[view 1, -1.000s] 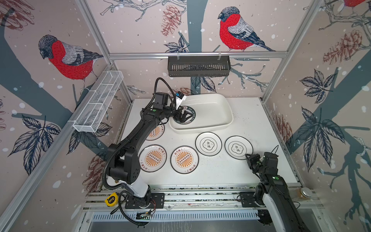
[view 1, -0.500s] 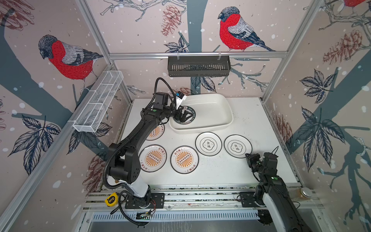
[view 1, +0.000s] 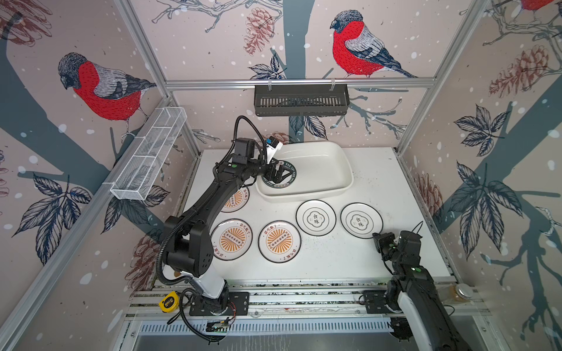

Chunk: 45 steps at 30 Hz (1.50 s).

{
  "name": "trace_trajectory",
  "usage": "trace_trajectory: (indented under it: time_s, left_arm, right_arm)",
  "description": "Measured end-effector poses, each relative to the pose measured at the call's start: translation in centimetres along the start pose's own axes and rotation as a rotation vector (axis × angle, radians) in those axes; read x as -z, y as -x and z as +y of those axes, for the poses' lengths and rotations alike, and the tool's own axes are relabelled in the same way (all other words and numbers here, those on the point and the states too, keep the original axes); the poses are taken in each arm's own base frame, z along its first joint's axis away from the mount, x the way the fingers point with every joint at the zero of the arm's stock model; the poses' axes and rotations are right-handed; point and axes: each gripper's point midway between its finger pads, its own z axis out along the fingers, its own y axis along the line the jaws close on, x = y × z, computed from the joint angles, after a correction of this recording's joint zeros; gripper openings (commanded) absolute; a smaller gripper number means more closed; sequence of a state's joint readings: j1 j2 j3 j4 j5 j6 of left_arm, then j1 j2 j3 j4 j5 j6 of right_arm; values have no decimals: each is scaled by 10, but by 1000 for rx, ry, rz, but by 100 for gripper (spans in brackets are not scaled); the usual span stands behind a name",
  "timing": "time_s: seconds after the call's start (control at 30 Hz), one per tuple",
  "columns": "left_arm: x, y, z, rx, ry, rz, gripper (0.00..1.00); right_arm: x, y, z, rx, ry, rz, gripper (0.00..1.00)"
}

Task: Place the plates into the plastic bin on the countertop
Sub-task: 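Lift the upright cloud-emblem plate with the right gripper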

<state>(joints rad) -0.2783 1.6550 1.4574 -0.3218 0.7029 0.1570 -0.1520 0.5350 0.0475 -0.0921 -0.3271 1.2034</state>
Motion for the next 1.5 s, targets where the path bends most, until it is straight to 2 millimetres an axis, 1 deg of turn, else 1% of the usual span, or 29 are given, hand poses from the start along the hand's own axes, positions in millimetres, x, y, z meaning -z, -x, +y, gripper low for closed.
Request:
trace_trajectory:
  time_s: [0.1,0.3,0.47,0.67,0.77,0.97,1.17,1.37,1.5]
  left_arm:
    - [1,4,-1,-6,1,-6,97]
    - [4,15,0,-17,8,-19,96]
    - [4,17,3,-10,22,-13,96]
    - [3,19,5,-10,30,-12,96]
    - [5,20,9,2,43,-15,96]
    - [14,23,26,43,89,-27,96]
    - [25,23,42,82,123,-39,96]
    - [32,19,45,92,145,-37,96]
    - [42,22,42,76,162,-48,96]
  right_arm:
    - [4,1,3,0,-1,-4,1]
    - [13,-1,3,24,-34,8,1]
    - [24,-4,1,62,-90,22,1]
    - [35,-2,15,139,-89,24,1]
    - [40,-1,25,181,-69,25,1]
    - [50,-1,47,250,-23,42,1]
    - [60,-1,79,348,33,64,1]
    - [66,-7,115,452,77,106,1]
    - [59,-20,141,521,95,154,1]
